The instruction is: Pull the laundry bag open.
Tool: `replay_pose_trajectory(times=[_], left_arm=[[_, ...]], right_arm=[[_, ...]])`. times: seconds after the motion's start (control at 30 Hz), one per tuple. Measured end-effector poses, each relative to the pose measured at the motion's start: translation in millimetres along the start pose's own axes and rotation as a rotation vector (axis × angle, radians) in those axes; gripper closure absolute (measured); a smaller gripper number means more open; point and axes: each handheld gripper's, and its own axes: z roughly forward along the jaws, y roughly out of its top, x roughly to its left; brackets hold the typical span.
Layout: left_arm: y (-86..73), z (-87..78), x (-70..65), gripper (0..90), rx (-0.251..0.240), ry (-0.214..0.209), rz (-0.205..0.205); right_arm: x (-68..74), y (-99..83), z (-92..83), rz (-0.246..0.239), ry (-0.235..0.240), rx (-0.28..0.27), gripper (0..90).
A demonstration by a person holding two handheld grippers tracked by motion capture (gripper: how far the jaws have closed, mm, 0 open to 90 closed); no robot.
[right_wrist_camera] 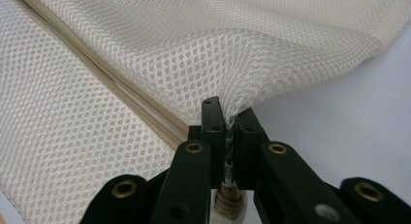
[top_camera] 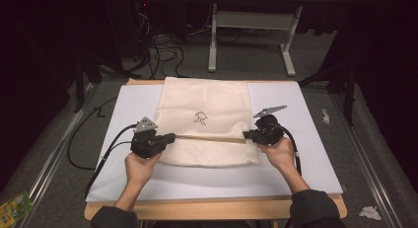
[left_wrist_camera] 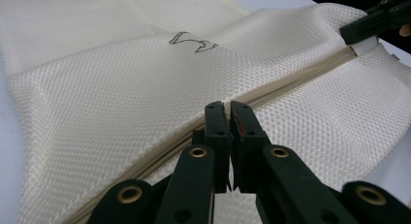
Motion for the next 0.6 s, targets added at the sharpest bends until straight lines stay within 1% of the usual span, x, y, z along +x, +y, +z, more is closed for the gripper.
replay_pose_trajectory(times=[0.1,0.23,0.47,0.53,0.6], left_arm=[[-0.8,-2.1,2.4,87.1,0.003,0.005,-0.002],[-1.1,-4.8,4.6,87.1,0.0,0.015,-0.001],[-0.8,-3.8,6.1,87.1,0.002,0.016,0.001],[-0.8,-5.3,7.0,87.1,0.004,0.033,0.007],[-1.0,-8.9,9.6,87.1,-0.005,0.039,-0.002]], right_arm=[[-2.3,-1.6,-0.1,0.009,-0.001,0.001,87.6],[-2.9,-1.6,-0.5,0.004,-0.004,-0.001,87.6],[-2.6,-1.0,0.1,0.008,-0.003,0.007,87.6],[-3.0,-0.9,-0.3,0.005,-0.008,0.005,87.6],[-4.6,-1.8,-0.2,0.008,-0.013,0.005,87.6]])
